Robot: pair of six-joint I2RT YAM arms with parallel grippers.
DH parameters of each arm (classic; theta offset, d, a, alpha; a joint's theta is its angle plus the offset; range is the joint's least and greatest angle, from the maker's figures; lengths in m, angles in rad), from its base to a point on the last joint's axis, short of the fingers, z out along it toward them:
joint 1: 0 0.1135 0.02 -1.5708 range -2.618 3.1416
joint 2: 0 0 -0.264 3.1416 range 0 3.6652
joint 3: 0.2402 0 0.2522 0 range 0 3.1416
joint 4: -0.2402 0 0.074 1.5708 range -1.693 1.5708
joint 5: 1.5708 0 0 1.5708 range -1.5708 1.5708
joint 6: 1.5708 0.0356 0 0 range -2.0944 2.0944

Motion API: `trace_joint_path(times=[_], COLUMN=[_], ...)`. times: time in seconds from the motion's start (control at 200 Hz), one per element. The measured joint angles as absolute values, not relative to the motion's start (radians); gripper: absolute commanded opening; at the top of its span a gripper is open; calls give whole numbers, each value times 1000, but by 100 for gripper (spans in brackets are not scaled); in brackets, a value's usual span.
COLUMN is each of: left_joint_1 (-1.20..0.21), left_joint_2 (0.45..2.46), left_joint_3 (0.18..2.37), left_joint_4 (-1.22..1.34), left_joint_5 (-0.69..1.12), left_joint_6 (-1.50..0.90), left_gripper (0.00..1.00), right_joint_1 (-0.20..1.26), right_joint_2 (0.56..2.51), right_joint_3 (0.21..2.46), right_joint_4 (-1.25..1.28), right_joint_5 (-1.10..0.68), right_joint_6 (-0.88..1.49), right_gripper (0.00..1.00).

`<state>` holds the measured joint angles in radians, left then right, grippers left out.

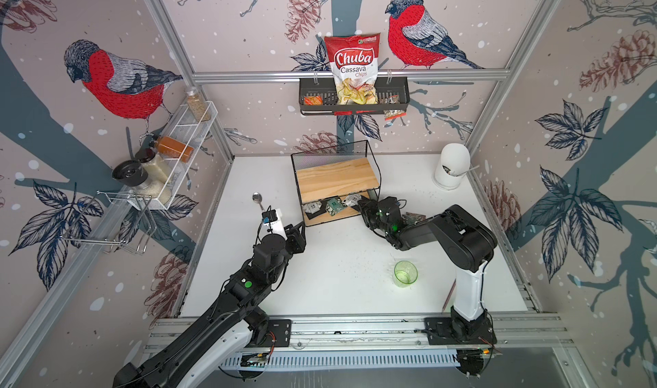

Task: Remove the tea bags from the shelf
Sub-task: Pick up the tea bag from the shelf.

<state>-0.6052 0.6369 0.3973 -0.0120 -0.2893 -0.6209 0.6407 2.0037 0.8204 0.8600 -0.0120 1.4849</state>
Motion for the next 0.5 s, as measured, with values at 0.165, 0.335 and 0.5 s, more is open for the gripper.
trace_joint_path(times=[0.165,0.335,0.5], left_joint_1=[-605,-605,-605], left_joint_2=[635,635,636], left_joint_3=[399,401,403], left_joint_4=[-12,-12,-14], left_joint_5=[-289,-290,-289], left_joint_6=[-621,-621,-621], left_gripper=[49,48,48], right_joint_1=[645,646,646], right_joint_2=[2037,2050,2073], right_joint_3=[844,836,836], right_joint_4=[883,896,911], right_joint_5=[-15,-16,-19], right_joint_6=[1499,1524,1546], right_gripper=[44,26,13])
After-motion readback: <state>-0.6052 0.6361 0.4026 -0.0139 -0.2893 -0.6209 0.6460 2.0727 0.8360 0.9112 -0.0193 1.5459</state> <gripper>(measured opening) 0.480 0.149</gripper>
